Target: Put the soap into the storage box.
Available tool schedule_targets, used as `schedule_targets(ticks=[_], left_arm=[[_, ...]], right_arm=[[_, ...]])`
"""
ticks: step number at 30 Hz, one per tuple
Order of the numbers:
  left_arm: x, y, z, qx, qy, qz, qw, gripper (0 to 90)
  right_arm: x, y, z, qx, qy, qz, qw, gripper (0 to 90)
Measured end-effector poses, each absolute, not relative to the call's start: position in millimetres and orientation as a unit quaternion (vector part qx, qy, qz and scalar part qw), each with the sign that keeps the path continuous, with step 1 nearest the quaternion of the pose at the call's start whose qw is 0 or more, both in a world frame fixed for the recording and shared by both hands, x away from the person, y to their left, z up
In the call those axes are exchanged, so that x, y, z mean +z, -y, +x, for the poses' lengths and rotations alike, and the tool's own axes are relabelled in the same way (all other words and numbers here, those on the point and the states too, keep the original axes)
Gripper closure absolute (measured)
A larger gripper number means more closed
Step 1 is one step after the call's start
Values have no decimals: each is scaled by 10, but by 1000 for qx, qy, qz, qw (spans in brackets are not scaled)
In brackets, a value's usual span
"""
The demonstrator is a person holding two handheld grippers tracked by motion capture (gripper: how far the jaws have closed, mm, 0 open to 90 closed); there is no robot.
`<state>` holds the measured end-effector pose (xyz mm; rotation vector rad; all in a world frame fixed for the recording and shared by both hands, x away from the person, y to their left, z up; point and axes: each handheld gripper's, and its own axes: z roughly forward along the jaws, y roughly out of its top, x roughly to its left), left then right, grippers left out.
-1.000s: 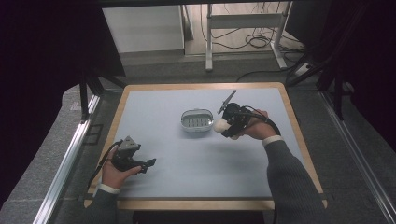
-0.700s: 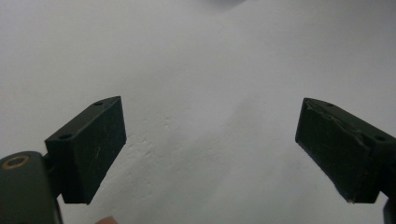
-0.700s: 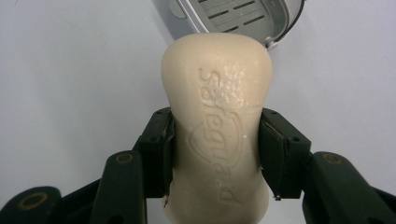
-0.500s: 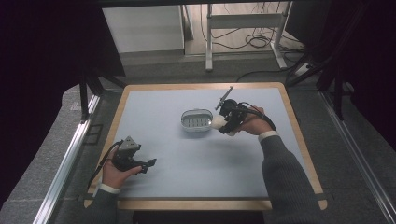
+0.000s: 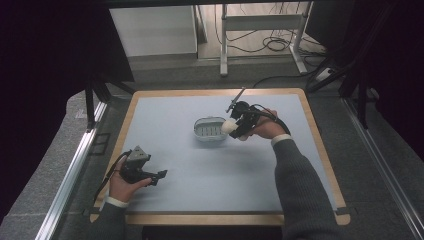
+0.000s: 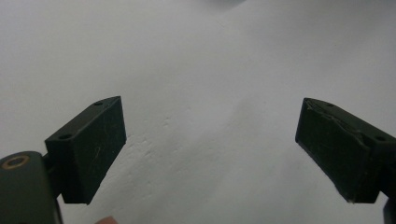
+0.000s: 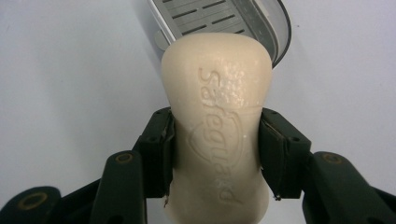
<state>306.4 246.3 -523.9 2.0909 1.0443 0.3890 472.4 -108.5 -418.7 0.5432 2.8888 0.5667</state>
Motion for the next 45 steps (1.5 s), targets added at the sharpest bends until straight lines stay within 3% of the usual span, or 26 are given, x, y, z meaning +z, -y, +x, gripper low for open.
schedule_targets(ticks=[45], left_arm=[[-5234, -2471, 3062, 153, -403, 819, 378, 91]], right_arm=[[-4255, 546, 5048, 175, -971, 147, 76, 496]])
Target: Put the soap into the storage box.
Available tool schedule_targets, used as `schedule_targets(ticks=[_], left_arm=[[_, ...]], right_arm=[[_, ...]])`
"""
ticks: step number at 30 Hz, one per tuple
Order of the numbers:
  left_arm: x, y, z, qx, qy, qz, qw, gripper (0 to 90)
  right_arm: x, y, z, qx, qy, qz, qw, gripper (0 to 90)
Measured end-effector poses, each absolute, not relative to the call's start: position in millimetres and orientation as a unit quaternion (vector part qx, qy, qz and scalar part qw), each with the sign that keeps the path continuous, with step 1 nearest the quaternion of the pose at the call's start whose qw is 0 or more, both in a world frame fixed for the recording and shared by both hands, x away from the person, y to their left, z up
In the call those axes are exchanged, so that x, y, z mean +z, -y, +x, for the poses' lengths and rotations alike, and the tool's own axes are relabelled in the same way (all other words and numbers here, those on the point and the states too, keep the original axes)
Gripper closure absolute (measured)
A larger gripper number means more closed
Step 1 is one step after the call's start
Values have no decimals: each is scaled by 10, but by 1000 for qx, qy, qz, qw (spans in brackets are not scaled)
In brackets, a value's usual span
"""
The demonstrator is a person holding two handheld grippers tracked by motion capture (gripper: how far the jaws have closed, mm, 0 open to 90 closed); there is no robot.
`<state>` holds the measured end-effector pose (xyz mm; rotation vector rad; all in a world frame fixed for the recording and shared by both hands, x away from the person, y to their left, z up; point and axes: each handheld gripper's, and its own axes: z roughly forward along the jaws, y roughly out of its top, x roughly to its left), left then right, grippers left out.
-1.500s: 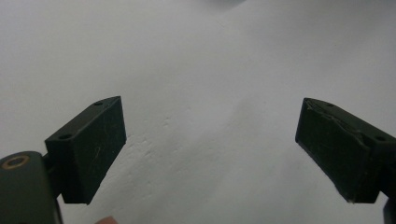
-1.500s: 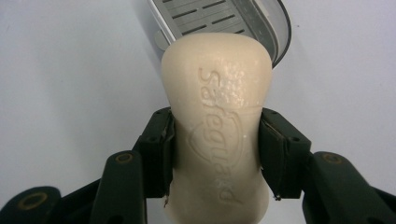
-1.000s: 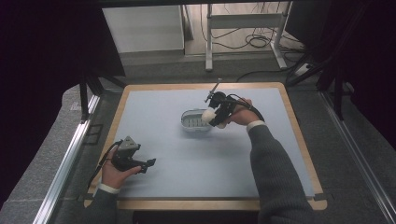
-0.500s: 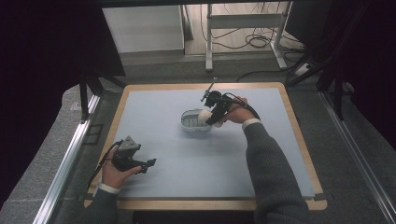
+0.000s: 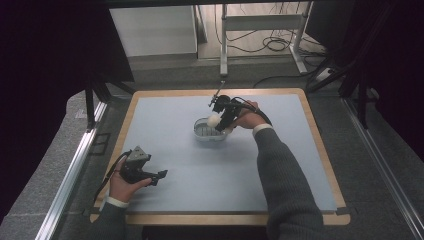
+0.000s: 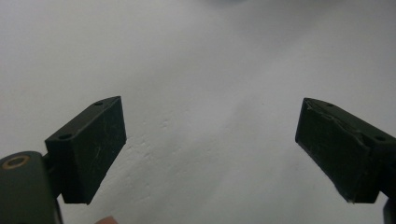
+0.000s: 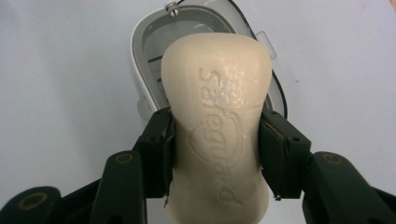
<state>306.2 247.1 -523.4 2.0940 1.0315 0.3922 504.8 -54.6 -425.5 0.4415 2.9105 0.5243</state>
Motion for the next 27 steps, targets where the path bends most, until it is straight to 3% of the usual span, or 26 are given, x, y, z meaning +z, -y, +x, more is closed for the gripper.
schedule_targets(ticks=[19, 27], left_arm=[[-5252, -2459, 3070, 150, -401, 825, 370, 88], [-5253, -2456, 3069, 150, -400, 825, 370, 88]], right_arm=[[-4515, 297, 5096, 143, -981, 98, 83, 484], [-4447, 327, 5045, 164, -976, 110, 94, 452]])
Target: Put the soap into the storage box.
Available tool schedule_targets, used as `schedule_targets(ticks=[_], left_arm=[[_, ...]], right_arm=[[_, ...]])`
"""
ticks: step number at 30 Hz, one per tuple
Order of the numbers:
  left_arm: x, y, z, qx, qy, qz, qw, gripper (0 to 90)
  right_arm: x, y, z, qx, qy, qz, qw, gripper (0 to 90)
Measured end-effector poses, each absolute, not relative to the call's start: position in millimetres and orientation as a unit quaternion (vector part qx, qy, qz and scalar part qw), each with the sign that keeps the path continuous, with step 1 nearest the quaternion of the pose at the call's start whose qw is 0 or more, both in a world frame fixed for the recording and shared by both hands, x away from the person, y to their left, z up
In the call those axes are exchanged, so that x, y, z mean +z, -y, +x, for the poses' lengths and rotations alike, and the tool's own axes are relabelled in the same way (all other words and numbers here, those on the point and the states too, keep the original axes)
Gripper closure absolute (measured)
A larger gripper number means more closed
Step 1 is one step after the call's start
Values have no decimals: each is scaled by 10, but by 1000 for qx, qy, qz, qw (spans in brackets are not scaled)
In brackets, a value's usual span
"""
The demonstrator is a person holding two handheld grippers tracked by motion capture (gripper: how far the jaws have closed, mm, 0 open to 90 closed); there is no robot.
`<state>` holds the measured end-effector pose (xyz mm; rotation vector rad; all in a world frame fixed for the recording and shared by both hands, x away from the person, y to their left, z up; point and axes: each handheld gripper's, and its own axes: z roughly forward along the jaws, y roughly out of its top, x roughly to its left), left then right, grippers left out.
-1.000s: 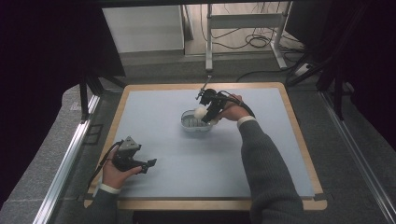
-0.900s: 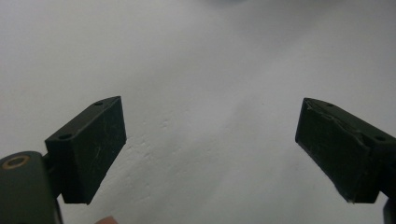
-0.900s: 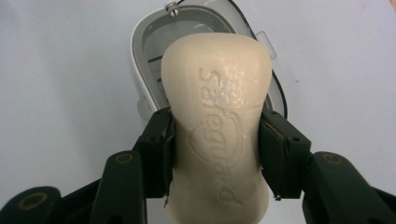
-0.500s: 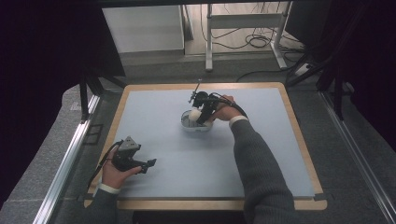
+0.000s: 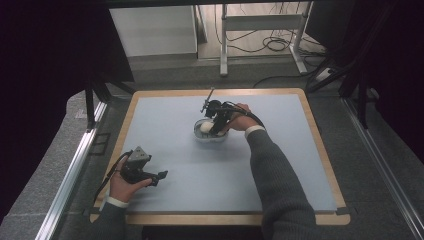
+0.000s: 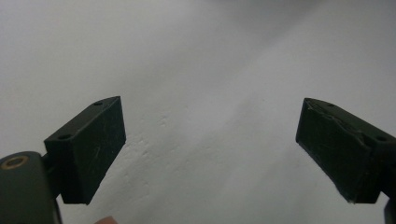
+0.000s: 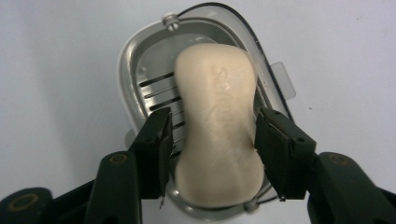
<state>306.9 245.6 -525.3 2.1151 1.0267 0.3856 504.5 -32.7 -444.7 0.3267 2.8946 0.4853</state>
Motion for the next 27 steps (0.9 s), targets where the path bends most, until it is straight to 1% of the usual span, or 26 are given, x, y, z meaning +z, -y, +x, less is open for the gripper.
schedule_targets(ticks=[5, 8, 13, 16, 19, 20, 22, 27], left_arm=[[-5248, -2462, 3074, 149, -401, 823, 372, 89], [-5246, -2462, 3090, 147, -402, 821, 378, 89], [-5266, -2445, 3110, 147, -403, 823, 374, 90], [-5260, -2442, 3110, 147, -403, 823, 372, 89], [-5254, -2452, 3094, 153, -407, 819, 374, 90], [-5250, -2456, 3077, 156, -406, 818, 376, 90], [-5248, -2456, 3069, 156, -405, 818, 377, 90], [-5258, -2444, 3062, 155, -403, 820, 375, 90]], right_arm=[[-4344, 418, 4999, 193, -967, 134, 101, 415], [-4285, 527, 4963, 230, -956, 150, 103, 403], [-4229, 735, 4871, 256, -944, 176, 108, 368], [-4229, 820, 4855, 268, -939, 187, 106, 366], [-4246, 936, 4809, 277, -932, 203, 115, 337], [-4260, 1029, 4763, 289, -923, 222, 124, 335], [-4266, 1065, 4742, 294, -920, 227, 126, 336], [-4333, 1324, 4562, 308, -905, 259, 139, 316]])
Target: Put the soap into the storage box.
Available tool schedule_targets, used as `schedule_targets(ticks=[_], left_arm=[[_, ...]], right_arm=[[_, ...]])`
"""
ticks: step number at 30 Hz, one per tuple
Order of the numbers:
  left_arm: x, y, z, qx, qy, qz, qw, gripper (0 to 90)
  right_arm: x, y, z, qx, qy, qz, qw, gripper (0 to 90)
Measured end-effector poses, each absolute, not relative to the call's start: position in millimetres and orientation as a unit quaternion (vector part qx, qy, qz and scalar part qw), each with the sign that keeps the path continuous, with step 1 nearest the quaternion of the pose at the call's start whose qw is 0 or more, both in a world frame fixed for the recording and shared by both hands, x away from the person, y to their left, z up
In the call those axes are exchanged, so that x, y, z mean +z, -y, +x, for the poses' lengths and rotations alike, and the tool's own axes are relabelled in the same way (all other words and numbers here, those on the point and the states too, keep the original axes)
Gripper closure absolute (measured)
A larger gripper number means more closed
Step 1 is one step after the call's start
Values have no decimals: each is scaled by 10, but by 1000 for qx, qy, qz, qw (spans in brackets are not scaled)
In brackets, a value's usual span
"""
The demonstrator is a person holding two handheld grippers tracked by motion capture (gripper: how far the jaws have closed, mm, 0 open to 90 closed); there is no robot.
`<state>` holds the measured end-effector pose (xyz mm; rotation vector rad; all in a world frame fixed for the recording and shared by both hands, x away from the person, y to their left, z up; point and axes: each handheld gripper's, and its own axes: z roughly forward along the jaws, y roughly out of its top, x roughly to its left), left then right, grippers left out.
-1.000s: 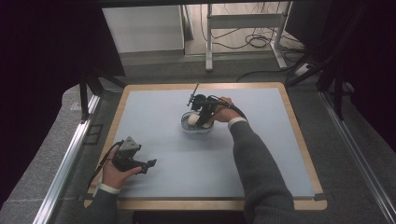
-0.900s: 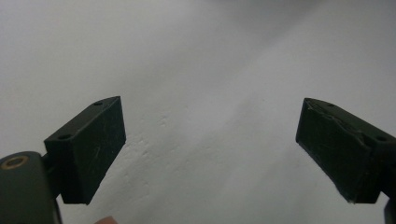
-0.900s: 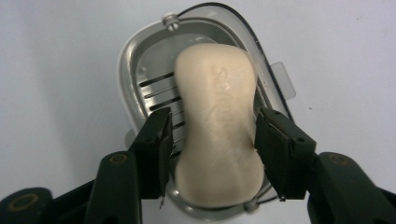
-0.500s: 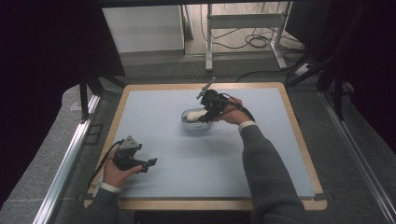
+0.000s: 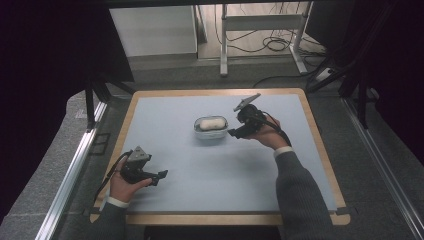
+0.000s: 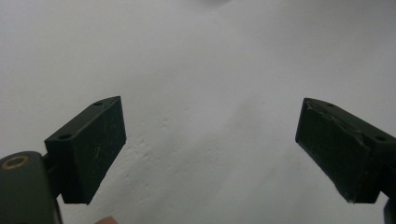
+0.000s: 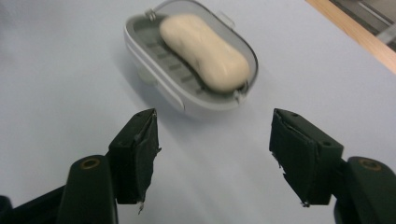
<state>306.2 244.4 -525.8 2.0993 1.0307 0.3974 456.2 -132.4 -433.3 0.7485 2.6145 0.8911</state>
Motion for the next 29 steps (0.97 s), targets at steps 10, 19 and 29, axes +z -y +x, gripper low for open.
schedule_targets(ticks=[10, 19, 29], left_arm=[[-5240, -2462, 3044, 160, -406, 817, 377, 89], [-5231, -2479, 3062, 161, -409, 816, 375, 89], [-5238, -2474, 3066, 163, -406, 817, 375, 89]], right_arm=[[-4511, 1954, 4062, 345, -869, 309, 173, 270], [-4727, 2350, 3735, 359, -842, 356, 189, 244], [-4775, 2455, 3728, 380, -825, 371, 195, 225]])
